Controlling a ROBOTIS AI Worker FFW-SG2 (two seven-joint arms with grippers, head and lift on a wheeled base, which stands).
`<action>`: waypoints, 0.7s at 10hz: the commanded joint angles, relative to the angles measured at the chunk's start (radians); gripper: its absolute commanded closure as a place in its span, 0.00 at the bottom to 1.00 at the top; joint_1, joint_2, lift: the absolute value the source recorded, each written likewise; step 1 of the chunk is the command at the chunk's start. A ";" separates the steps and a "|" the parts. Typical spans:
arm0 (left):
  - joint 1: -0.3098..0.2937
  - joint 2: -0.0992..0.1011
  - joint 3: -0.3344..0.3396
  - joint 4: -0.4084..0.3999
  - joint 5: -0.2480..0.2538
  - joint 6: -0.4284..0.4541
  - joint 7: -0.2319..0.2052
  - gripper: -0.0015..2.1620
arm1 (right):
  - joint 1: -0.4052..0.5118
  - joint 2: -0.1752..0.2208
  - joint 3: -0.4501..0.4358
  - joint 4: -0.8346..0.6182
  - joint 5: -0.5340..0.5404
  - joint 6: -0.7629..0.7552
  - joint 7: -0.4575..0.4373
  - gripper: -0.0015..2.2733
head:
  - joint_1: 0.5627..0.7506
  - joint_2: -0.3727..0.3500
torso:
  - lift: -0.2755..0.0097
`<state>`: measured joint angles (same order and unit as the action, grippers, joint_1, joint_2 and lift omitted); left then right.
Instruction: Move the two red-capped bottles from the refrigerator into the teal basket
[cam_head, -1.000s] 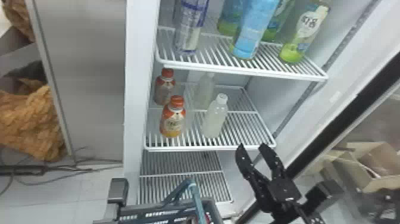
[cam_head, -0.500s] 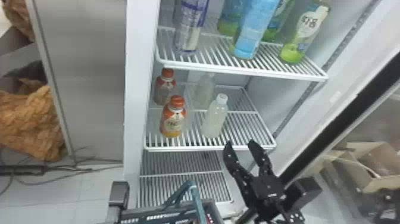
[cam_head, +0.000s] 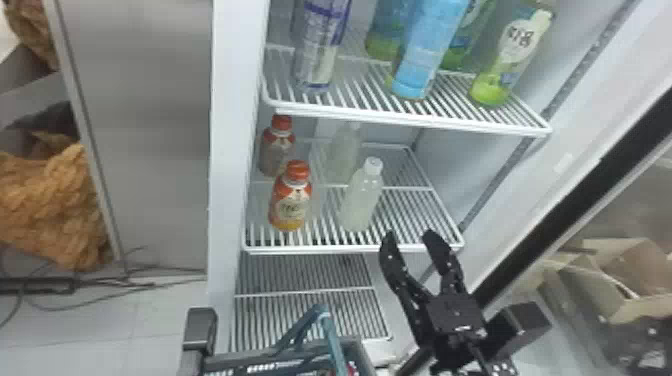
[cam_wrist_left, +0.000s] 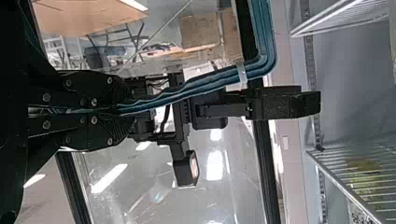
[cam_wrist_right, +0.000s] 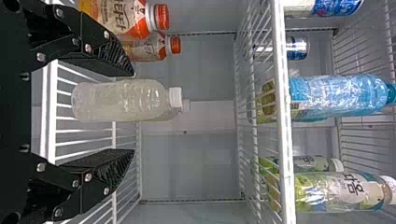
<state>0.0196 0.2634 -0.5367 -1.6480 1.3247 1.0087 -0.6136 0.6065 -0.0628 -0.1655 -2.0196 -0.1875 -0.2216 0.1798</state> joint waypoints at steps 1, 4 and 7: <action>0.007 -0.001 0.006 0.000 0.001 0.000 0.000 0.51 | 0.005 0.001 -0.002 -0.006 0.000 -0.002 -0.003 0.21 | 0.70 0.03 | 0.17; 0.015 -0.003 0.012 0.000 0.003 0.000 0.000 0.51 | 0.012 0.005 -0.016 -0.014 -0.002 -0.014 -0.003 0.21 | 0.70 0.03 | 0.17; 0.020 -0.003 0.016 -0.002 0.005 0.000 0.000 0.51 | 0.012 0.005 -0.016 -0.019 -0.004 -0.019 -0.005 0.22 | 0.70 0.03 | 0.17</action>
<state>0.0386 0.2607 -0.5221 -1.6505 1.3298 1.0082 -0.6136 0.6184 -0.0580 -0.1814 -2.0381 -0.1913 -0.2406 0.1748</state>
